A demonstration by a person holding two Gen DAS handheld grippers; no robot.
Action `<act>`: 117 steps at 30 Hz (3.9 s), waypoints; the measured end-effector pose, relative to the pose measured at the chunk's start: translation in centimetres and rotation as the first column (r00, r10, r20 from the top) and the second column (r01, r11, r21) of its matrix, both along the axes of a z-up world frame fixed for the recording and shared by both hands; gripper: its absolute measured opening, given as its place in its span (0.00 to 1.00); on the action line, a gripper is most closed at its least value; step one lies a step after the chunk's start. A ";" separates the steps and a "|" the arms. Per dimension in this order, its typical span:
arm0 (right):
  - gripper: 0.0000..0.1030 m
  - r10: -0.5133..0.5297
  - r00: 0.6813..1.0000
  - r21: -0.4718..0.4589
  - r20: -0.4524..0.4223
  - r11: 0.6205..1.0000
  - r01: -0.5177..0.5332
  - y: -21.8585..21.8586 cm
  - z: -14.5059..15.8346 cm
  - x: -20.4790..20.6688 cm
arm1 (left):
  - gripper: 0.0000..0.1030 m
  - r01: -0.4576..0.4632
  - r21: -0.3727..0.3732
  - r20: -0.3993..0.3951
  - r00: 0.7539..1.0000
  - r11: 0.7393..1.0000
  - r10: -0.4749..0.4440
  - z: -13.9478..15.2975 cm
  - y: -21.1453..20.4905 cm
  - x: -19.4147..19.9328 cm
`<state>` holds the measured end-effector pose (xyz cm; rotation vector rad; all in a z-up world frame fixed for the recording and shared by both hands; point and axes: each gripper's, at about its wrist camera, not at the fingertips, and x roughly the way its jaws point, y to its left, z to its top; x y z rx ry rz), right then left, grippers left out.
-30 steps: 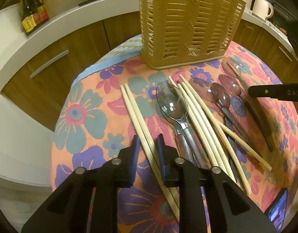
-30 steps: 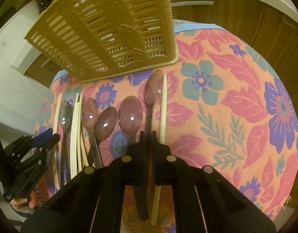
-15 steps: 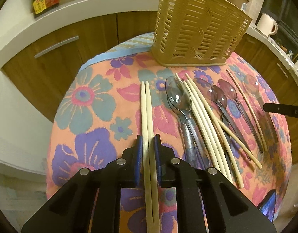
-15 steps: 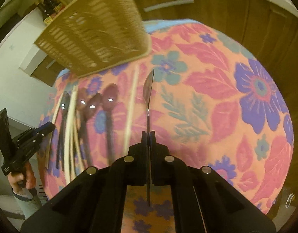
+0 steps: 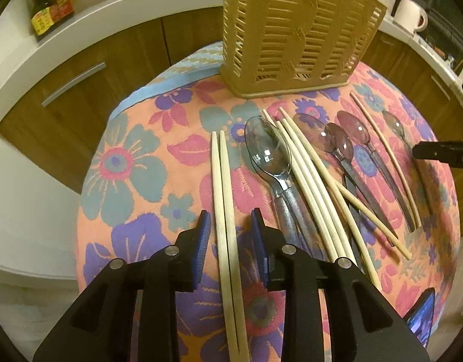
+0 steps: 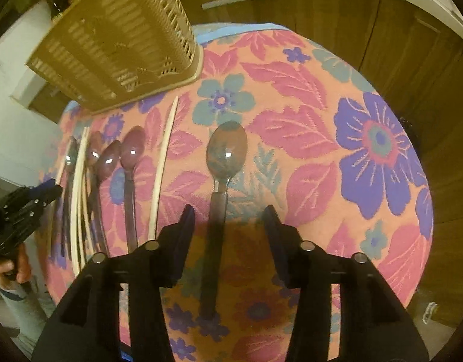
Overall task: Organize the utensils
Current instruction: 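Grasp a pair of wooden chopsticks with the left tool while the right tool grasps a clear spoon, then lift both utensils over the tan basket and open both tools to drop them in, then grasp a clear spoon with the left tool while the right tool grasps another clear spoon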
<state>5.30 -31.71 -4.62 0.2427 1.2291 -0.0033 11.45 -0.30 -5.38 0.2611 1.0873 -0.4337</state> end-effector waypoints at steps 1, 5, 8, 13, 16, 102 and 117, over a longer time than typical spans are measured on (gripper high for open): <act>0.30 0.005 1.000 -0.010 -0.019 1.000 -0.005 0.3 -0.2 0.3 | 0.27 0.005 0.013 -0.004 1.000 1.000 -0.005 0.0 -0.3 0.1; 0.11 0.065 0.997 -0.155 -0.047 0.985 -0.072 2.7 -0.2 0.8 | 0.21 0.026 0.081 0.016 1.000 0.996 -0.027 -0.1 -1.4 0.0; 0.10 0.085 0.996 -0.185 -0.042 0.979 -0.091 3.3 0.0 0.7 | 0.10 0.035 0.082 0.040 0.998 0.996 -0.038 0.1 -2.2 -0.6; 0.09 0.112 0.990 -0.136 0.091 0.986 -0.099 2.6 3.6 -1.3 | 0.10 0.011 -0.017 0.158 0.987 1.000 -0.008 4.3 0.1 -2.0; 0.09 0.149 0.968 -0.104 0.200 0.986 -0.130 2.9 7.4 -2.4 | 0.10 0.019 -0.113 0.249 0.968 0.993 0.010 9.0 1.5 -2.6; 0.23 0.205 0.976 -0.130 0.069 0.972 -0.195 11.7 -1.4 1.5 | 0.37 0.153 -0.017 0.049 0.987 0.988 -0.152 -0.2 -1.1 -4.4; 0.10 0.182 0.981 -0.162 0.069 0.972 -0.169 11.5 -1.3 2.1 | 0.10 0.001 -0.018 0.118 0.993 1.000 0.001 -0.2 -1.5 -3.3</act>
